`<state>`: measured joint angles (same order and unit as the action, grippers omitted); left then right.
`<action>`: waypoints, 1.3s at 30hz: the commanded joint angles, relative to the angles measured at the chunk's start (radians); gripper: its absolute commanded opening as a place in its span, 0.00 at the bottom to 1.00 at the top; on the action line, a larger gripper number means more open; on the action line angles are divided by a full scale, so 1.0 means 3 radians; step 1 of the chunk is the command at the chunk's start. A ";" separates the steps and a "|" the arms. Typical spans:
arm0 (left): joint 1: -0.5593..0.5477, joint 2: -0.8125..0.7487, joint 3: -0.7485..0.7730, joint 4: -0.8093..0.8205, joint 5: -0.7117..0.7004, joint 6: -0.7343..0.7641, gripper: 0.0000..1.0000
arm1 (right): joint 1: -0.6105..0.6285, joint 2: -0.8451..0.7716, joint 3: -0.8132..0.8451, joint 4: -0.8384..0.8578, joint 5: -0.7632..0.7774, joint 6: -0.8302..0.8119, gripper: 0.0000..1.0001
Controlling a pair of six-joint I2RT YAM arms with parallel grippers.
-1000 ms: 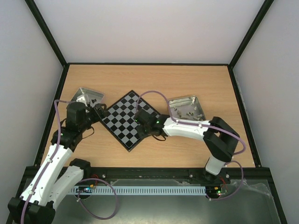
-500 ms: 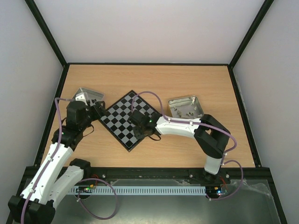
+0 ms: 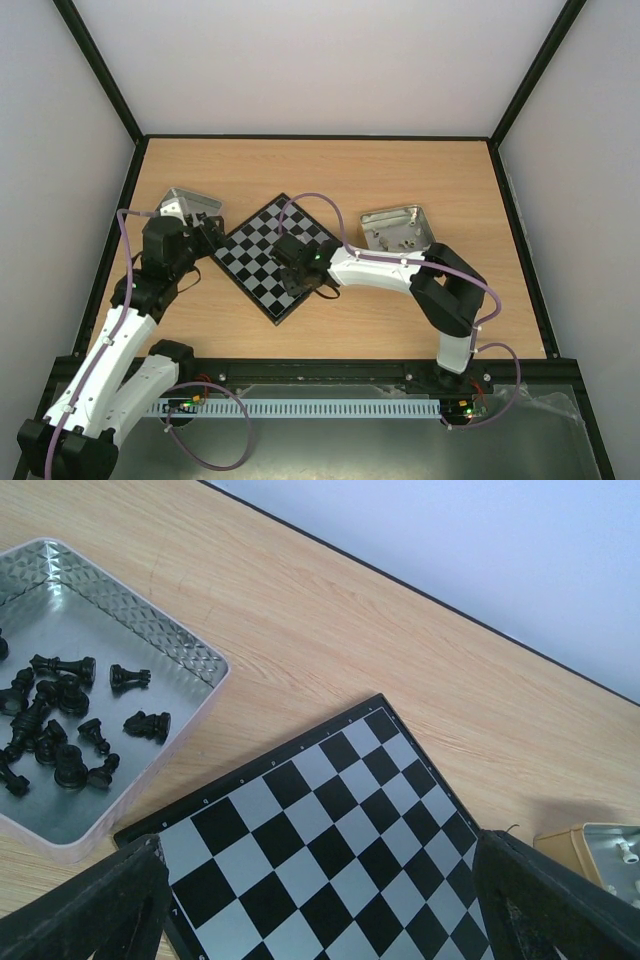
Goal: Set up the chess pieces on the board
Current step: Place the chess piece on the chessboard.
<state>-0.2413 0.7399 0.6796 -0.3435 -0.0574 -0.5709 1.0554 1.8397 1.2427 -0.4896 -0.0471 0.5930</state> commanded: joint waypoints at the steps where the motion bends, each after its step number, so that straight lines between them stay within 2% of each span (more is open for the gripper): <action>1: 0.0000 -0.0004 0.0003 0.0009 -0.0054 0.0022 0.84 | 0.0015 0.0073 0.0074 -0.0098 0.0077 0.0041 0.29; 5: -0.0001 0.0005 -0.0005 0.0020 -0.0050 0.0014 0.84 | 0.0018 0.0061 0.0068 -0.0114 0.0137 0.0040 0.16; 8: -0.0002 0.0009 -0.0004 0.0025 -0.0049 0.0007 0.84 | 0.0020 0.0013 0.0045 -0.0161 0.0304 0.0089 0.13; 13: -0.0004 0.0021 -0.0009 0.0028 -0.0039 0.0001 0.84 | 0.0020 -0.0041 -0.0016 -0.0255 0.0565 0.0195 0.11; 22: -0.0003 0.0043 -0.0015 0.0028 -0.0019 -0.0019 0.84 | 0.0019 -0.0096 -0.0091 -0.0254 0.0424 0.0237 0.11; 30: -0.0004 0.0038 -0.0021 0.0020 -0.0008 -0.0032 0.84 | 0.0016 -0.0130 -0.0129 -0.0293 0.0531 0.0265 0.11; 39: -0.0003 0.0036 -0.0030 0.0010 -0.0008 -0.0044 0.84 | 0.0019 -0.0147 -0.0126 -0.0186 0.0134 0.0158 0.12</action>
<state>-0.2413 0.7498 0.6796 -0.3435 -0.0570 -0.5800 1.0561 1.8233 1.2160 -0.5323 0.0338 0.6544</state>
